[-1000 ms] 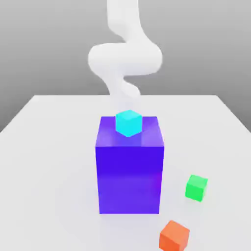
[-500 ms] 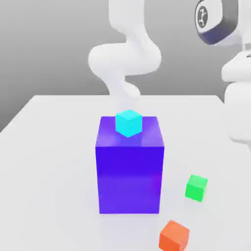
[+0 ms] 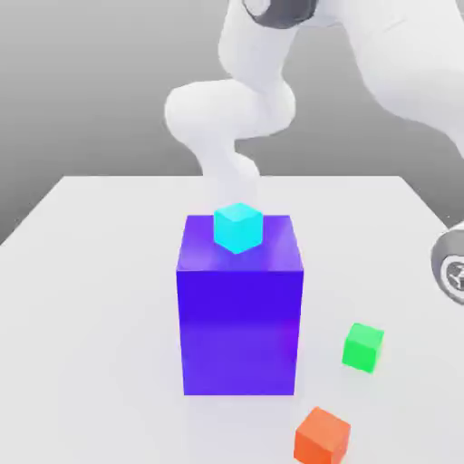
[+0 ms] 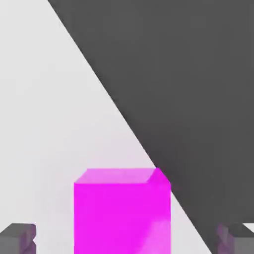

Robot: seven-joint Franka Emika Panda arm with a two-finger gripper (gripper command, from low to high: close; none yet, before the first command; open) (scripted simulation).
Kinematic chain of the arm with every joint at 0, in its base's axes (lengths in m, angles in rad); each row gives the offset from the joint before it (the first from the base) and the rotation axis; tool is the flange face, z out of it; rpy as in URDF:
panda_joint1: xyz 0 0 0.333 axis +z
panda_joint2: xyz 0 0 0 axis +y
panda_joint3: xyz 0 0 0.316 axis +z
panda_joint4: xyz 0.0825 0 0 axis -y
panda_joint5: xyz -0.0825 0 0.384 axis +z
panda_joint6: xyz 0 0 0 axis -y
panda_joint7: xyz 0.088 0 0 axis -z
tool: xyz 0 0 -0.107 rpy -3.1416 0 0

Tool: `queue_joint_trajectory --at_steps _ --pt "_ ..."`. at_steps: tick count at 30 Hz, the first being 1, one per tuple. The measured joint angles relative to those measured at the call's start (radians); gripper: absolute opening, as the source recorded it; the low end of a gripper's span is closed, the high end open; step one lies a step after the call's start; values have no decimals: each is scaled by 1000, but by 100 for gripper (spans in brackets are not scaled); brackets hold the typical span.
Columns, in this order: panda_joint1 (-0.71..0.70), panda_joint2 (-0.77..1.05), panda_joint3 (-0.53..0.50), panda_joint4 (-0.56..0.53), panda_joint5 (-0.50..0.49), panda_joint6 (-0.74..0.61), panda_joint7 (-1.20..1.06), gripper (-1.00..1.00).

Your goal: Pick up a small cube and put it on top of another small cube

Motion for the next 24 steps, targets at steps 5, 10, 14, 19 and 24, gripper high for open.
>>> queue_joint_trajectory --at_steps 5,10,14,19,24 --pt "2 14 -2 4 0 10 -1 -100" --pt "-10 -116 15 -37 17 -80 -26 -100" --pt "-25 -243 26 -167 -44 -75 -157 -100" --pt "-59 -399 52 -345 -93 -48 -367 -100" --pt "-94 -552 87 -528 -73 -10 -631 -100"
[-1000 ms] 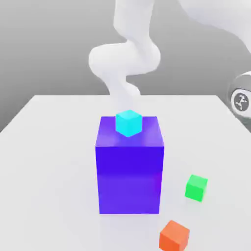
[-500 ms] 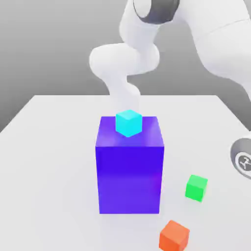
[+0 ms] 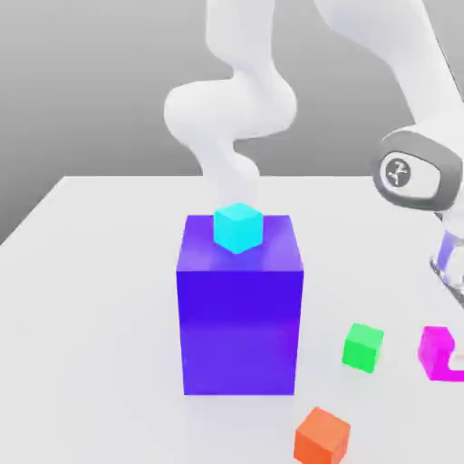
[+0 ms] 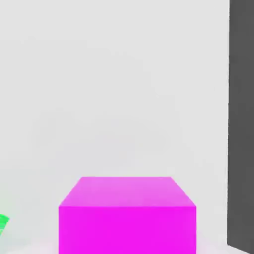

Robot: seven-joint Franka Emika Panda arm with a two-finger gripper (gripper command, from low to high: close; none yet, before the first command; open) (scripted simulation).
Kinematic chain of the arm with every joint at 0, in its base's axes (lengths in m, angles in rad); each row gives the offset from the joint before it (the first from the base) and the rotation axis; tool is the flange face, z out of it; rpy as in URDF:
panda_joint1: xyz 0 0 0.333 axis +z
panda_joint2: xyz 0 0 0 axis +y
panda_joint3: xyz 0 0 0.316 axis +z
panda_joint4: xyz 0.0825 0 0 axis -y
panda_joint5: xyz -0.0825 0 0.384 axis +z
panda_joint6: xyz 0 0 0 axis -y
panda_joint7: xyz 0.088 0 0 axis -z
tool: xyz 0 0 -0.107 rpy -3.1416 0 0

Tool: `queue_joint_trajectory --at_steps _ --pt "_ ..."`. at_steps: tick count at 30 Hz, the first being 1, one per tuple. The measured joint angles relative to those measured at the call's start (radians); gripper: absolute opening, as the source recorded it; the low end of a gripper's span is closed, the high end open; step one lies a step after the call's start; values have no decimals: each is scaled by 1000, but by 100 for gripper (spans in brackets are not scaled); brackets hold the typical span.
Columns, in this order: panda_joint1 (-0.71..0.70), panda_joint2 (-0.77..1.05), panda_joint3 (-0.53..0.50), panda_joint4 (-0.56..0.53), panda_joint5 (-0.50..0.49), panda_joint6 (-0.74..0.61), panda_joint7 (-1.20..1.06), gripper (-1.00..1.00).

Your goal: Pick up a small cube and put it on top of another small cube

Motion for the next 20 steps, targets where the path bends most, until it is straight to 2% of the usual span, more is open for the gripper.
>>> queue_joint_trajectory --at_steps 4,10,14,17,18,20 --pt "-4 -116 21 -148 79 36 -258 -100" --pt "84 -237 -16 -340 252 99 -644 -100" --pt "85 -140 -18 -348 235 202 -653 -100" --pt "90 -46 -40 -346 173 290 -610 -100" --pt "93 -27 -48 -345 155 309 -596 100" --pt "93 -27 -48 -345 155 309 -596 100"
